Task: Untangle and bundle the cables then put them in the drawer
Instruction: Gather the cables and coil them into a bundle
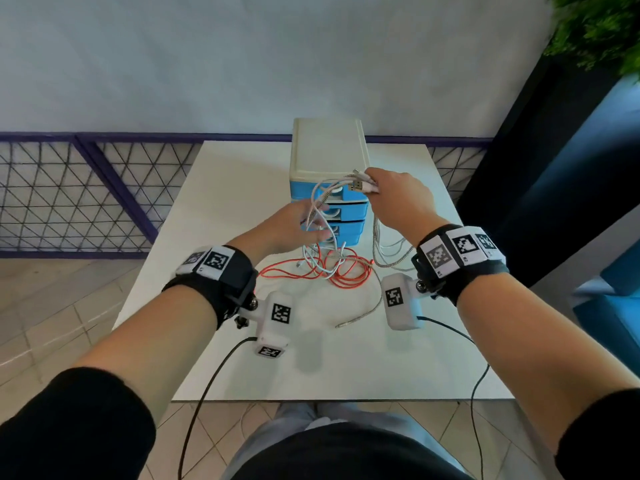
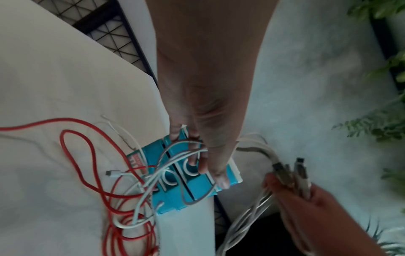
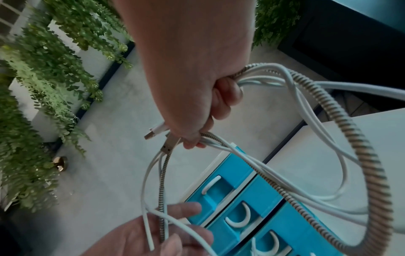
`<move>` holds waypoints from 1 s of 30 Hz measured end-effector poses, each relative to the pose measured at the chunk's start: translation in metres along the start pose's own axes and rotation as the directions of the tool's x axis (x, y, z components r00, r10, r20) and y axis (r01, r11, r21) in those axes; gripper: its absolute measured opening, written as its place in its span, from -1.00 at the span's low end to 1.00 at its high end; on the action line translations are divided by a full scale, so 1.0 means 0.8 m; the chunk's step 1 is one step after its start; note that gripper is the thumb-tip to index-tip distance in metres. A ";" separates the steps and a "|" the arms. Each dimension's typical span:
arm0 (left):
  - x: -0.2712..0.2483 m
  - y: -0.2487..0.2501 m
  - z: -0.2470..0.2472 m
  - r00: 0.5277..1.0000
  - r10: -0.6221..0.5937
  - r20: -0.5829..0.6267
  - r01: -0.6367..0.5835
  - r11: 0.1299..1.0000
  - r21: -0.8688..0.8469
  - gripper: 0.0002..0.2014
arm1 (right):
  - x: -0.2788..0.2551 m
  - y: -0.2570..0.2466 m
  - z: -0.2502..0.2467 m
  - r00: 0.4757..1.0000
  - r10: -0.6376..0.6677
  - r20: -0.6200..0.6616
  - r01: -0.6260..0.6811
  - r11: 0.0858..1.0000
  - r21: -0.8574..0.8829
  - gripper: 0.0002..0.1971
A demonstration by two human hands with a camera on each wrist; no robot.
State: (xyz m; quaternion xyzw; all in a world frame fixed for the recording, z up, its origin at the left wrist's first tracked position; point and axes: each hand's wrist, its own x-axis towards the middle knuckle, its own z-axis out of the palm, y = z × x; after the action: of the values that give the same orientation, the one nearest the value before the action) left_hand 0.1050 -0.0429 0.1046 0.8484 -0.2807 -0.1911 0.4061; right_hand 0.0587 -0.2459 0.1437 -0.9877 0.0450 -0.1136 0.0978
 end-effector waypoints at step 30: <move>-0.042 -0.117 -0.002 0.909 -0.353 -0.221 0.405 0.873 0.270 -0.59 | -0.016 0.043 -0.016 0.938 0.348 0.006 -0.344 0.929 -0.135 -0.83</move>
State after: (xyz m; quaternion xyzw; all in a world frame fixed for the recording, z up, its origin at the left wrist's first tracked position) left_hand 0.1099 0.0271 0.0344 0.9529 -0.1002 -0.1498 0.2439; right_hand 0.0412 -0.2802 0.1465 -0.9702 0.2240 -0.0769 0.0515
